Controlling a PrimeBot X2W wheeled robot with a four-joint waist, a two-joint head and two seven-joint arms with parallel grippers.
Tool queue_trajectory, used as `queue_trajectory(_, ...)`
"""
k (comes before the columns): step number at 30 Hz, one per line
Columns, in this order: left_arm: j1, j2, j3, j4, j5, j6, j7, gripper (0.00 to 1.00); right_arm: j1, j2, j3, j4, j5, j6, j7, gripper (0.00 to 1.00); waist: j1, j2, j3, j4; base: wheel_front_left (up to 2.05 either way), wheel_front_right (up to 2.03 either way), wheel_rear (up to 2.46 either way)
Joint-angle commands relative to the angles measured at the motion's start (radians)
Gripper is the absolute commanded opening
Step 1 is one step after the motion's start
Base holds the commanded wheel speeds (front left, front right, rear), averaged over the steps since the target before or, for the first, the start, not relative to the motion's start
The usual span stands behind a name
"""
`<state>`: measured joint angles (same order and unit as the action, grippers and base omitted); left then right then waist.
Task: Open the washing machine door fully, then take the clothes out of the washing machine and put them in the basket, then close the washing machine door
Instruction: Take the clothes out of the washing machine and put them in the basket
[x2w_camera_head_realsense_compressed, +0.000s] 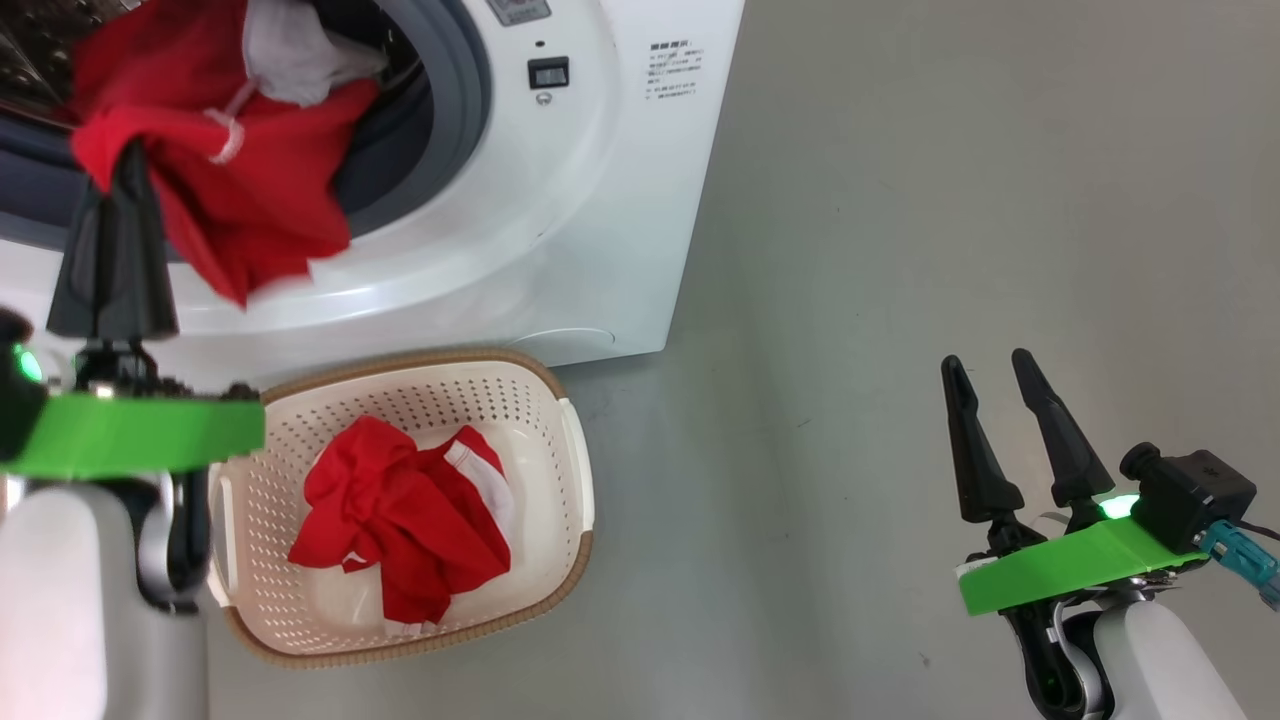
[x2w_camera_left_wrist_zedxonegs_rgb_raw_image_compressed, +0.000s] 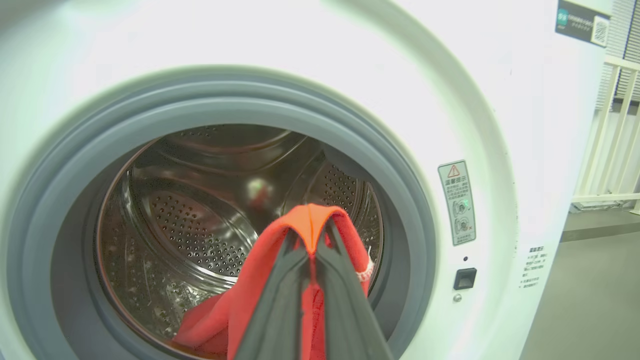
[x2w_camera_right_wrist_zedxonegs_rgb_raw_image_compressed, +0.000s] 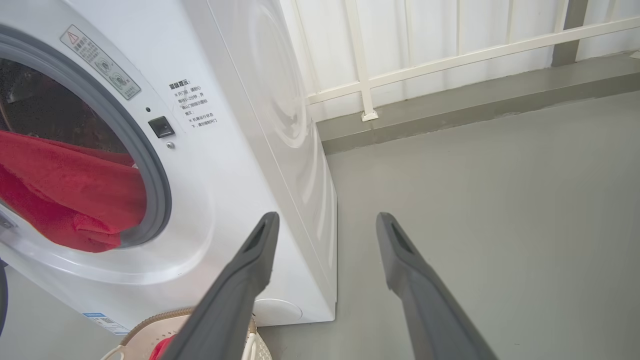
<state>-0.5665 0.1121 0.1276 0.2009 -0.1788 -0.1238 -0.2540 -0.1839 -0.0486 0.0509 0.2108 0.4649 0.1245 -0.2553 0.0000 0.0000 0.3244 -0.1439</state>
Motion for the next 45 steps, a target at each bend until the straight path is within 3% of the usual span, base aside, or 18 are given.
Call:
queue_trajectory(1,0.029,0.022,0.034,-0.064,0.002,-0.004,-0.008,0.0,0.013,-0.002,0.019,-0.023,-0.011,0.006,-0.006,1.0,0.0,0.0,-0.001,0.001,0.0,0.0,0.0)
queue_trajectory(15,0.226,-0.043,0.048,-0.389,-0.006,0.011,-0.008,0.0,0.014,-0.002,0.01,-0.038,-0.024,0.006,-0.006,1.0,0.0,0.0,0.03,0.019,0.0,0.0,0.0)
queue_trajectory(21,0.268,-0.052,0.022,-0.347,-0.015,0.016,-0.008,0.0,0.001,-0.002,0.012,-0.04,-0.024,0.006,-0.006,1.0,0.0,0.0,0.058,0.02,0.0,0.0,0.0)
queue_trajectory(30,0.25,-0.053,0.006,-0.076,-0.021,0.008,-0.008,0.0,-0.031,-0.002,0.02,-0.051,-0.01,0.006,-0.006,1.0,0.0,0.0,0.121,0.005,0.0,0.0,0.0)
queue_trajectory(45,-0.028,0.033,-0.002,0.494,0.058,-0.004,-0.008,0.0,-0.109,-0.002,0.028,-0.079,0.029,0.006,-0.006,1.0,0.0,0.0,0.301,-0.019,0.0,0.0,0.0)
